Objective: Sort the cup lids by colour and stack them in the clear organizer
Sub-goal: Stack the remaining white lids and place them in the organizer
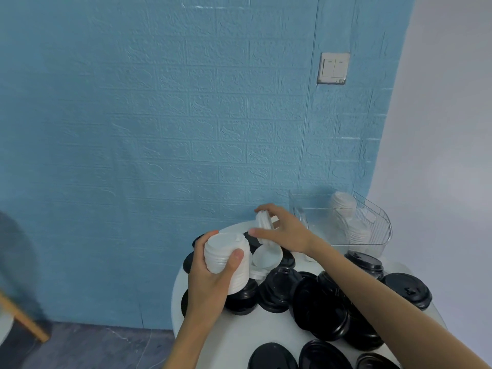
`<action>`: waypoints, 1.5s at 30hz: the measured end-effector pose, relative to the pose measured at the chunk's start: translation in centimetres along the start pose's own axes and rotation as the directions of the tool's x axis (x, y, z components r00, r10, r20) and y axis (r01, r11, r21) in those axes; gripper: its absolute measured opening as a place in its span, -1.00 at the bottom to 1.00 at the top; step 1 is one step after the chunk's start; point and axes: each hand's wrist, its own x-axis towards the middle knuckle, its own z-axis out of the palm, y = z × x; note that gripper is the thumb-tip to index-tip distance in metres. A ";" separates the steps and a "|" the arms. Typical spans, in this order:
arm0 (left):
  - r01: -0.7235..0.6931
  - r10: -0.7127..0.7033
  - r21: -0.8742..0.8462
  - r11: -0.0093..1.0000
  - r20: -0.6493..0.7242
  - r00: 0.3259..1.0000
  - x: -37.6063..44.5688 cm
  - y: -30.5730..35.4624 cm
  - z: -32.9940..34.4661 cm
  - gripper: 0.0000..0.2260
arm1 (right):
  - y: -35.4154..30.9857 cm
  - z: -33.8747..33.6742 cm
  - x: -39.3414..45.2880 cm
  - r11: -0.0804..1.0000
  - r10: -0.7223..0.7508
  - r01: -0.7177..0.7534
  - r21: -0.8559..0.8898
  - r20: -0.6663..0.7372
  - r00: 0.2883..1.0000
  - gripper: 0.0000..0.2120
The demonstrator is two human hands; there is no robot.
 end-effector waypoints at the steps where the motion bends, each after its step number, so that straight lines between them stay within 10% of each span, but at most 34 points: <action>1: 0.000 0.000 0.002 1.000 0.014 1.000 -0.1 0.2 0.3 -0.44 | -0.7 -0.4 -0.3 0.995 0.004 -0.002 0.098 -0.018 1.000 -0.52; 9: 0.002 0.000 -0.015 1.000 0.123 0.992 -1.2 1.5 2.7 -0.47 | -5.8 -1.1 -3.2 0.797 0.020 0.078 0.599 -0.155 0.988 -0.60; 21: -0.009 0.028 -0.115 0.993 0.166 0.986 -2.0 3.3 4.4 -0.36 | -6.6 1.1 -5.9 0.825 0.082 0.044 0.564 -0.195 0.977 -0.23; 32: 0.041 -0.029 -0.097 0.994 0.117 0.993 -2.2 3.3 4.9 -0.31 | -5.7 1.6 -7.3 0.769 0.037 0.034 0.639 -0.097 0.995 -0.64; 45: -0.082 0.086 -0.045 0.996 0.090 0.992 -2.0 3.5 4.8 -0.40 | -5.6 2.1 -7.8 0.694 -0.043 0.070 0.716 -0.056 0.997 -0.63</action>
